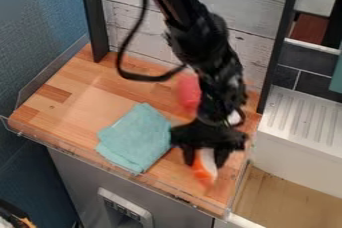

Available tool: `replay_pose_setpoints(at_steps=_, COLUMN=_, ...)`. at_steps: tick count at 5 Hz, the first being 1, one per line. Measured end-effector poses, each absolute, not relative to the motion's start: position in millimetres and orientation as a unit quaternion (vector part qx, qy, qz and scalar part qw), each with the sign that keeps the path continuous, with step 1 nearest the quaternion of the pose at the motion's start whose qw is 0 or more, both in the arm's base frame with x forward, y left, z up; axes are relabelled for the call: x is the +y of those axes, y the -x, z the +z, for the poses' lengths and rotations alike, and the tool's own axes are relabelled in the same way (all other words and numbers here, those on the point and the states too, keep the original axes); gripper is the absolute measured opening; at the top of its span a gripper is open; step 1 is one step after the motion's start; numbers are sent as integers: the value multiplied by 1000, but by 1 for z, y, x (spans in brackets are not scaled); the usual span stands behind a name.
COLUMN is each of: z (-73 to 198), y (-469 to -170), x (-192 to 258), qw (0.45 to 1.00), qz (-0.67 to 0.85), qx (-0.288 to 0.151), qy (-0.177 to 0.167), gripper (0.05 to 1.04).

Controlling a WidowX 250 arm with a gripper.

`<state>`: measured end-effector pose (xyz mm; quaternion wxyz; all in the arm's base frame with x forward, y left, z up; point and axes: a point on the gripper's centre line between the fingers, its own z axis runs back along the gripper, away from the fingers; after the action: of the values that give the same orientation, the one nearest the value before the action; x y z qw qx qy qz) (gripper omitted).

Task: Moved the orange-white object in the right side of the table

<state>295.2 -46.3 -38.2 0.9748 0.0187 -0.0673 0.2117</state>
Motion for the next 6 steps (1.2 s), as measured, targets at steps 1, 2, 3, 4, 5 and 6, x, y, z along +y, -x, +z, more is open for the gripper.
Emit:
replay_pose_setpoints(at_steps=1, z=-20, y=-304, x=-16, qw=965, qz=246, qx=-86, qy=-7, gripper=612)
replay_pose_setpoints(at_steps=2, z=-10, y=-309, x=16, qw=954, qz=284, qx=-99, qy=2, gripper=612)
replay_pose_setpoints(at_steps=3, z=5, y=-328, x=54, qw=940, qz=321, qx=-115, qy=5, gripper=611)
replay_pose_setpoints(at_steps=4, z=8, y=-348, x=90, qw=929, qz=351, qx=-120, qy=1, gripper=612)
replay_pose_setpoints(at_steps=5, z=1, y=-367, x=116, qw=923, qz=367, qx=-113, qy=-3, gripper=611)
replay_pose_setpoints(at_steps=6, z=-13, y=-379, x=141, qw=919, qz=382, qx=-98, qy=-7, gripper=611)
